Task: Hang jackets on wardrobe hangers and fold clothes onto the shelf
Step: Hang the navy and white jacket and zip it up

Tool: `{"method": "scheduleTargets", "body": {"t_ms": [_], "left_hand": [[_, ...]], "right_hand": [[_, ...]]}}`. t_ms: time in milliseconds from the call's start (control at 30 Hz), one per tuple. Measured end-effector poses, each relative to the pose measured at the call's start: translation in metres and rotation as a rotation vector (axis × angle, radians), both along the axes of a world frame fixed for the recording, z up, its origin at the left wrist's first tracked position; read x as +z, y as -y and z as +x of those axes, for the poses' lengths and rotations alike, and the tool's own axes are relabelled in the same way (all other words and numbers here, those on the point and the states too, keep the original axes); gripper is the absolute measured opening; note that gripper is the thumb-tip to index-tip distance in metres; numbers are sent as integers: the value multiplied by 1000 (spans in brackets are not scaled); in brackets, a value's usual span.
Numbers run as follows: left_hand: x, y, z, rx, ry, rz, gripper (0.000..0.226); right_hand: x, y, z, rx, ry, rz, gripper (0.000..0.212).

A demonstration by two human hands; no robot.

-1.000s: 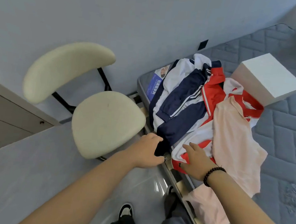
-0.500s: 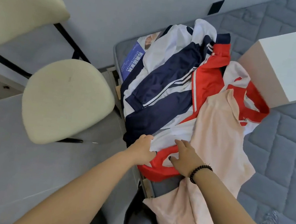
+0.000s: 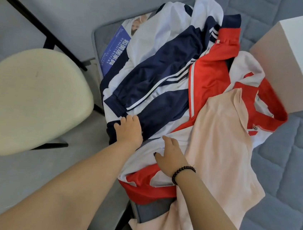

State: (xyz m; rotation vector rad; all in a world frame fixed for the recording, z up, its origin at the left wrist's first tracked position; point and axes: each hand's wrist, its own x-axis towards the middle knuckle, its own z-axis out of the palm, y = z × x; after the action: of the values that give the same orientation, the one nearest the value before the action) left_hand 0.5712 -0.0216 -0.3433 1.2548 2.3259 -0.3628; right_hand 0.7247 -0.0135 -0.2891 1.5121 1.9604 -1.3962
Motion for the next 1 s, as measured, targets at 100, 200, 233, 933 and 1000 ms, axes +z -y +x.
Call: {"method": "scheduleTargets", "body": {"t_ms": [100, 200, 233, 933, 1000], "left_hand": [[12, 3, -14, 82, 103, 118, 22], [48, 15, -22, 401, 290, 325, 11], [64, 21, -21, 449, 350, 389, 14], [292, 116, -78, 1042, 867, 706, 35], [310, 109, -86, 1117, 972, 634, 41]], "right_hand": [[1, -1, -3, -51, -30, -32, 60], [7, -3, -10, -199, -69, -70, 55], [11, -4, -14, -286, -89, -97, 54], [219, -8, -128, -697, -747, -103, 43], [244, 11, -129, -542, -808, -52, 41]]}}
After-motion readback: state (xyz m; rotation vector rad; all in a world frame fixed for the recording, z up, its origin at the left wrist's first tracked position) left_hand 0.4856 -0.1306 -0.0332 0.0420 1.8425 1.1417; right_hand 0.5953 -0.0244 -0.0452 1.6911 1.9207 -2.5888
